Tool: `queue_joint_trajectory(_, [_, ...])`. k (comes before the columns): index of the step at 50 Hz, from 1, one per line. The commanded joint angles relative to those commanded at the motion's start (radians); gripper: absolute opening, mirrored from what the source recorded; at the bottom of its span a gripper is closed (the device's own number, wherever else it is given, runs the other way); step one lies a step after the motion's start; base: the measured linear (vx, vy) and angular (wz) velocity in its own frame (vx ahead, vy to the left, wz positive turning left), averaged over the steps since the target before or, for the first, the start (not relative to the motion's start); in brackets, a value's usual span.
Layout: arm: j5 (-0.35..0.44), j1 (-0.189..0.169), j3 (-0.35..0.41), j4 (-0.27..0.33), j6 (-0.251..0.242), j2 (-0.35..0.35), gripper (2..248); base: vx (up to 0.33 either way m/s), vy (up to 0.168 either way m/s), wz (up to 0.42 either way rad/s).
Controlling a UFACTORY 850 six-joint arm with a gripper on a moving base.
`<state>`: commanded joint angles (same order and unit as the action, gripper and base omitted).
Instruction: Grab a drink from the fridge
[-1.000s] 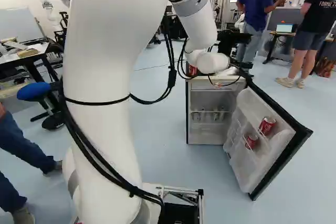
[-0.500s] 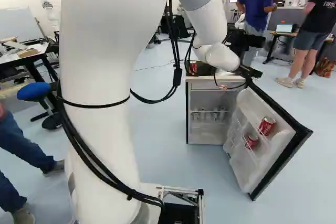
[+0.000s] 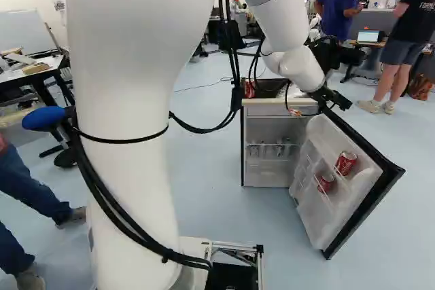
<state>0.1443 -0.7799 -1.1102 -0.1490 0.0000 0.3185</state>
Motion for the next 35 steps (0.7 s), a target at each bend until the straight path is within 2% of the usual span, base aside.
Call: queue_joint_trajectory(35, [-0.187, -0.097, -0.084, -0.145, 0.000, 0.001, 247, 0.000, 0.000, 0.000])
